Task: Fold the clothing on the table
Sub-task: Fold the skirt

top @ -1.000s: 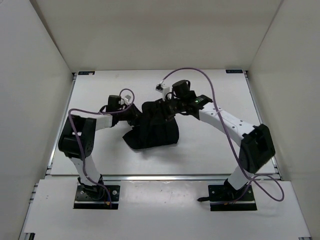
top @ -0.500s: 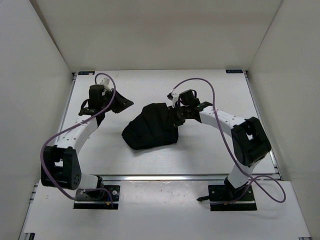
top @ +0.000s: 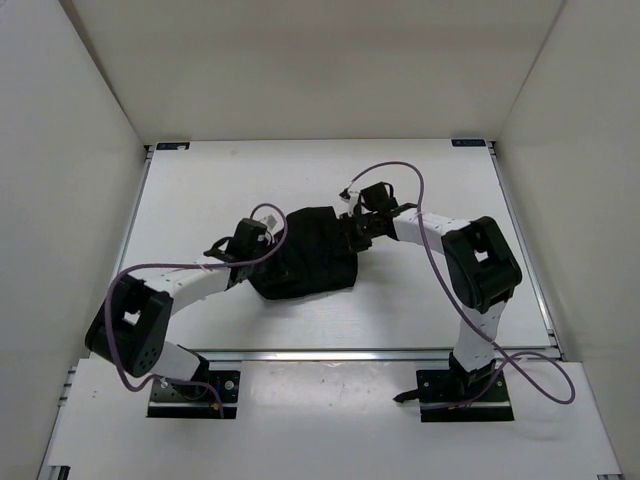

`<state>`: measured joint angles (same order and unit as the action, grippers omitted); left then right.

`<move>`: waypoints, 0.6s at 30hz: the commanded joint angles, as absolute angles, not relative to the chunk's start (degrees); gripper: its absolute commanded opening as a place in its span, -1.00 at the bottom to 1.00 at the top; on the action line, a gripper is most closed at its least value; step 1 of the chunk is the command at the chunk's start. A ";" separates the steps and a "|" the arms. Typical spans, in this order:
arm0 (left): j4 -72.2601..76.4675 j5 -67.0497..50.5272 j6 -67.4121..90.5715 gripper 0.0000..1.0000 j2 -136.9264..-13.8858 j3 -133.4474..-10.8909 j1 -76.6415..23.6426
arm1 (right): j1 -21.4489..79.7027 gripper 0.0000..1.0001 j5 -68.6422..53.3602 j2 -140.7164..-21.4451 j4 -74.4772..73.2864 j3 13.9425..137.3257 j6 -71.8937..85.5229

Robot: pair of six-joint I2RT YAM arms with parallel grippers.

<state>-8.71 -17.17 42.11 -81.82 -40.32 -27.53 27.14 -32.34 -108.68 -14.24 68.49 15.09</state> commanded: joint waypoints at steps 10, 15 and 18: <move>-11.77 -15.47 37.63 -0.87 -79.20 -44.10 -21.80 | 23.30 -0.75 -35.86 -104.77 -14.23 69.77 16.87; -29.02 -13.99 29.20 -0.02 -78.30 -58.57 -20.04 | 21.63 -0.08 -29.12 -97.92 -27.38 79.25 17.66; -43.89 -7.84 22.61 0.17 -82.17 -68.72 -16.79 | 21.00 0.01 -19.19 -96.42 -37.40 83.66 16.01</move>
<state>-27.24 -13.06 30.85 -81.69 -62.15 -19.55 21.69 -28.23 -101.16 -26.94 78.35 17.26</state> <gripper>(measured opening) 0.564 0.498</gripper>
